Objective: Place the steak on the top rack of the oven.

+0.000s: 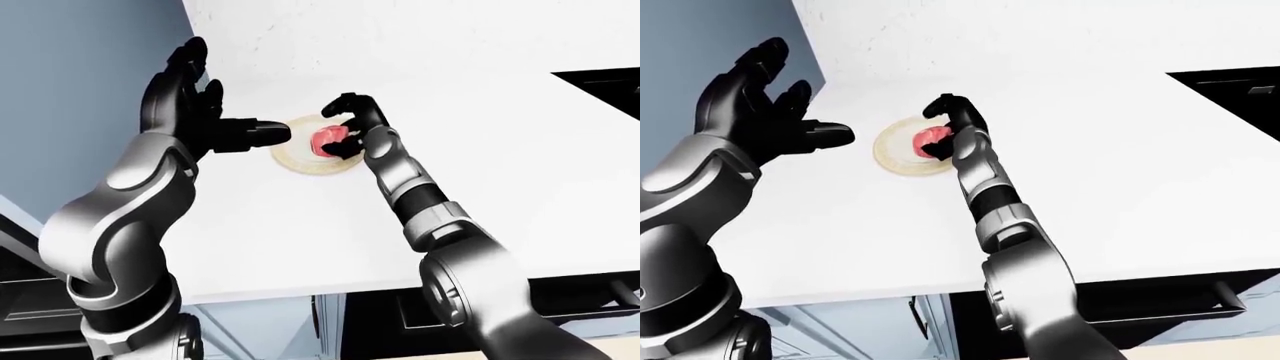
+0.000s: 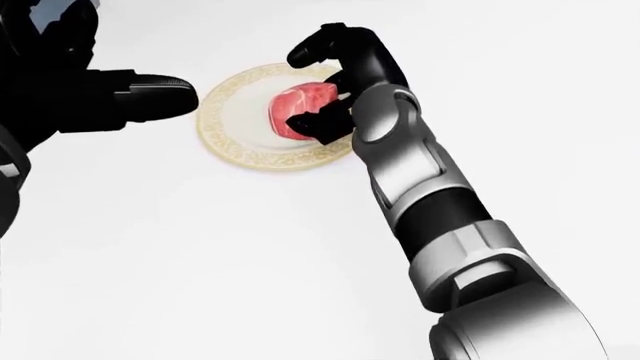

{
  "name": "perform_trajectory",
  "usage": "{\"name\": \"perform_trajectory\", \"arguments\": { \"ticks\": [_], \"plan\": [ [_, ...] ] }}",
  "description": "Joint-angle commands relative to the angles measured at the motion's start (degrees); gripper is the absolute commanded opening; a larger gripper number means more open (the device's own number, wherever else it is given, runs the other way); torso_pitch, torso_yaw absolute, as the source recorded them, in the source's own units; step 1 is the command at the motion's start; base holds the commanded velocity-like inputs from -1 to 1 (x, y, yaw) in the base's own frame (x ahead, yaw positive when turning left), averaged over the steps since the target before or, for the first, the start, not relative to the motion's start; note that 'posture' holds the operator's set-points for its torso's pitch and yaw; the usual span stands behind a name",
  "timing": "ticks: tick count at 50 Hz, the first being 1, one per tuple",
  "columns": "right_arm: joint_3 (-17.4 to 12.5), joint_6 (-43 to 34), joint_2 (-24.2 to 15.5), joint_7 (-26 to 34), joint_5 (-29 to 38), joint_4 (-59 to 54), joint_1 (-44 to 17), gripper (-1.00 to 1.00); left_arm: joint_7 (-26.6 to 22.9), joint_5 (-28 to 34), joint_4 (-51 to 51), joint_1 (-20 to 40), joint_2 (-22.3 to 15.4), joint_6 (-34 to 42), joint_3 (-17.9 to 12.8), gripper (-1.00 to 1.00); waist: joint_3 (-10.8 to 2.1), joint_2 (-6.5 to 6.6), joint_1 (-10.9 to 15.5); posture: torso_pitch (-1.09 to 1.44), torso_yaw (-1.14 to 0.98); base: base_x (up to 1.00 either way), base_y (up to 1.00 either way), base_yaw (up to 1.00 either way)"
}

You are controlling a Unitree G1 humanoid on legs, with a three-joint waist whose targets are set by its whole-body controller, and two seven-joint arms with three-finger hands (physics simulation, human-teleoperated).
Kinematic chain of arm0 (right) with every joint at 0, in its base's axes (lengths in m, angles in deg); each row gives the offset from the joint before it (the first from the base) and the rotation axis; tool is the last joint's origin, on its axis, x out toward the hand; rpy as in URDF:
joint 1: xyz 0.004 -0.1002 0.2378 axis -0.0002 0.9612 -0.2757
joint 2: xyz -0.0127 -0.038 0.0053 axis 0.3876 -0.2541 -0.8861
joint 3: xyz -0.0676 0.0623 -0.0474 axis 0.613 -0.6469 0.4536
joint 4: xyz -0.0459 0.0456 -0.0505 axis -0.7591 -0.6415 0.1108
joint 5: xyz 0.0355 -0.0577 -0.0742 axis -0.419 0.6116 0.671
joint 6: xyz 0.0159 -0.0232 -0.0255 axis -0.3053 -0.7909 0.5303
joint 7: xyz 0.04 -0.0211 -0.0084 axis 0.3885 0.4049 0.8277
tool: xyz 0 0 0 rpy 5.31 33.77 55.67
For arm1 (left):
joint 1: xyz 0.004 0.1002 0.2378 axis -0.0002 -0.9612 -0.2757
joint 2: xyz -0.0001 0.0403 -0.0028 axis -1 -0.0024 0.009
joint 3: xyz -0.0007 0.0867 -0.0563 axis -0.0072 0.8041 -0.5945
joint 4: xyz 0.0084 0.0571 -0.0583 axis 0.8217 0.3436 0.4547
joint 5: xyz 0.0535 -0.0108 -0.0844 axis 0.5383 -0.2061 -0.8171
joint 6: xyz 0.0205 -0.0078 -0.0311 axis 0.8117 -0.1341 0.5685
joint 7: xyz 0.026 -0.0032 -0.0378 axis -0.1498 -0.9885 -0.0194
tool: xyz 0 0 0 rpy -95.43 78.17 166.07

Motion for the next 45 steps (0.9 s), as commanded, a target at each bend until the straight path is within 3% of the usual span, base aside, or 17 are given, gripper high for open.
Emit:
{"name": "perform_trajectory", "arguments": {
  "ticks": [1,5,10,13,15,30,33,38,42,45],
  "plan": [
    [-0.1,0.6,-0.4,-0.2,0.5,1.9,-2.5,-0.11,0.1,0.1,-1.4,1.8,-0.5,-1.4,-0.5,1.0,-1.61,0.16,-0.1,0.0,0.0,0.0,0.0,0.0],
    [-0.9,0.6,-0.6,-0.5,-0.4,1.5,-3.9,-0.34,0.3,0.0,-1.7,1.6,-0.3,-1.4,-0.4,1.0,-1.6,0.16,0.0,0.0,0.0,0.0,0.0,0.0],
    [-2.1,-0.5,-1.3,-1.1,-2.7,1.9,-6.3,-0.44,0.3,0.2,-2.0,1.3,0.1,-1.3,-0.1,1.0,-1.52,0.12,0.0,0.0,0.0,0.0,0.0,0.0],
    [-2.1,-1.0,-1.5,-1.2,-3.6,2.0,-7.1,-0.7,0.3,0.2,-2.3,1.1,0.4,-1.3,-0.1,1.0,-1.43,0.09,0.0,0.0,0.0,0.0,0.0,0.0],
    [-2.0,-1.1,-1.6,-1.4,-3.9,2.0,-7.4,-1.0,0.4,0.3,-2.2,1.2,0.4,-1.3,0.0,1.0,-1.34,0.08,-0.1,0.0,0.0,0.0,0.0,0.0],
    [-2.6,-6.1,-2.1,0.3,-8.1,6.6,-8.8,-1.0,0.6,0.0,-1.7,2.6,0.1,-0.7,-0.3,1.0,-1.17,-0.04,0.0,0.0,0.0,0.0,0.0,0.0],
    [-3.0,-10.9,-2.4,3.1,-10.6,11.5,-9.1,-1.0,0.5,-0.1,-1.3,3.5,-0.5,-0.2,-0.5,1.0,-1.13,-0.1,0.0,0.0,0.0,0.0,0.0,0.0],
    [-1.2,-21.3,-3.5,7.4,-9.8,26.5,-4.9,-1.0,0.3,0.1,-1.5,2.8,-0.8,-0.4,-0.4,1.0,-0.82,-0.23,0.1,0.0,0.0,0.0,0.0,0.0],
    [-2.6,-28.3,-3.6,9.3,-11.4,35.8,-2.8,-1.0,0.1,0.5,-1.5,2.5,-0.7,-0.5,-0.1,1.0,-0.79,-0.4,0.3,0.0,0.0,0.0,0.0,0.0],
    [-1.8,-33.4,-4.4,10.9,-11.2,41.8,-2.1,-1.0,-0.4,1.1,-1.0,2.7,-0.8,-0.8,0.1,1.0,-0.78,-0.54,0.4,0.0,0.0,0.0,0.0,0.0]
  ]
}}
